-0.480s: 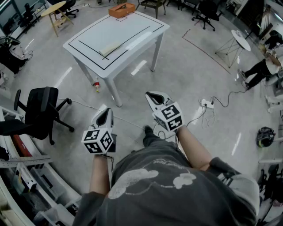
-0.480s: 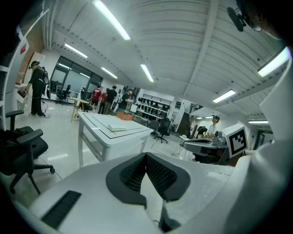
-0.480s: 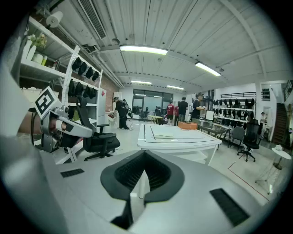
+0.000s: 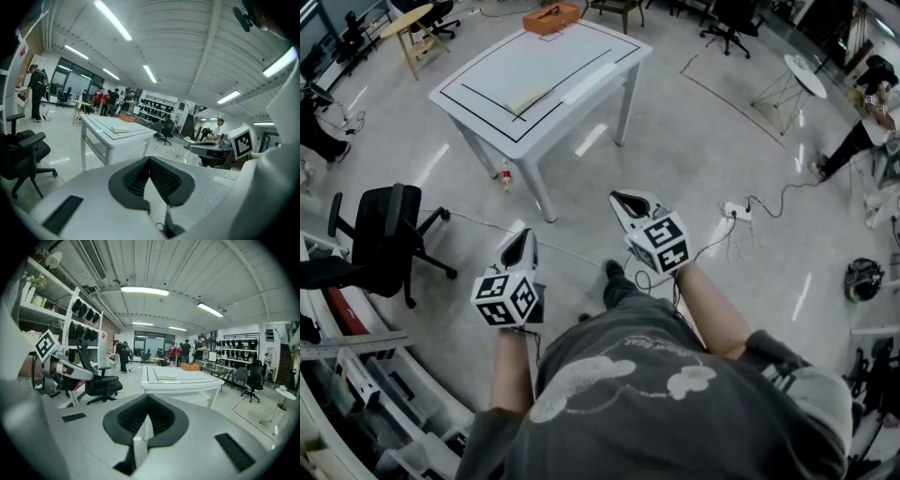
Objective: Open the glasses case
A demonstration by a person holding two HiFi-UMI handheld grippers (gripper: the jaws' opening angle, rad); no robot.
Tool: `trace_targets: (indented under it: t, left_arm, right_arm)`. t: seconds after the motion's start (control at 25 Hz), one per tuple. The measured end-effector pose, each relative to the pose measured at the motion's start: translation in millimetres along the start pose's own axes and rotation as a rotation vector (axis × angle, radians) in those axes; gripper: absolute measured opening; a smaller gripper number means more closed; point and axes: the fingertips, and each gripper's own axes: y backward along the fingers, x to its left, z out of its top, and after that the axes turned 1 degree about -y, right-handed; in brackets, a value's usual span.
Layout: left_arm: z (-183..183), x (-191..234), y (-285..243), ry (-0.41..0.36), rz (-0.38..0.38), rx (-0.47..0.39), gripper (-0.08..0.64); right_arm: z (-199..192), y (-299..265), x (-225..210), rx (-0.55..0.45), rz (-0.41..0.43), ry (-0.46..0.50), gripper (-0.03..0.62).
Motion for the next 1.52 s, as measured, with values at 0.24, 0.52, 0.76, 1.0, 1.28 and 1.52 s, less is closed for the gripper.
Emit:
trace_targets:
  t: [0.24,0.52,0.76,1.0,1.28,1.52]
  left_arm:
    - [-14.1,-1.0,4.0,0.018,-0.016,0.036,0.003]
    - [-12.2,7.0,-9.6,0.032,-0.004,0.048,0.003]
    - [-0.4,10.8,-54.7,0.025,0.035,0.053,0.003]
    - [28.9,21.5,-129.1,0.057,0.109,0.048,0.003]
    - [62.7,15.6,-213.4,0.074,0.192,0.035,0.003]
    - [76.4,25.6,-252.7,0.091,0.305,0.039,0.003]
  right_arm:
    - [-6.3,10.6,-3.0,0.008,-0.03,0.007,0.0]
    - [-9.4,6.4,-31.9,0.006,-0.069,-0.033,0.0]
    - [-18.8,-23.1,-75.3,0.007,-0.031,-0.058,0.0]
    - [-2.2,-84.8,-146.8,-0.004,0.03,-0.067,0.0]
    - [9.3,-133.3,-237.9,-0.003,0.105,-0.064,0.0]
    - [6.3,-168.3,-282.8,0.021,0.192,-0.064,0.001]
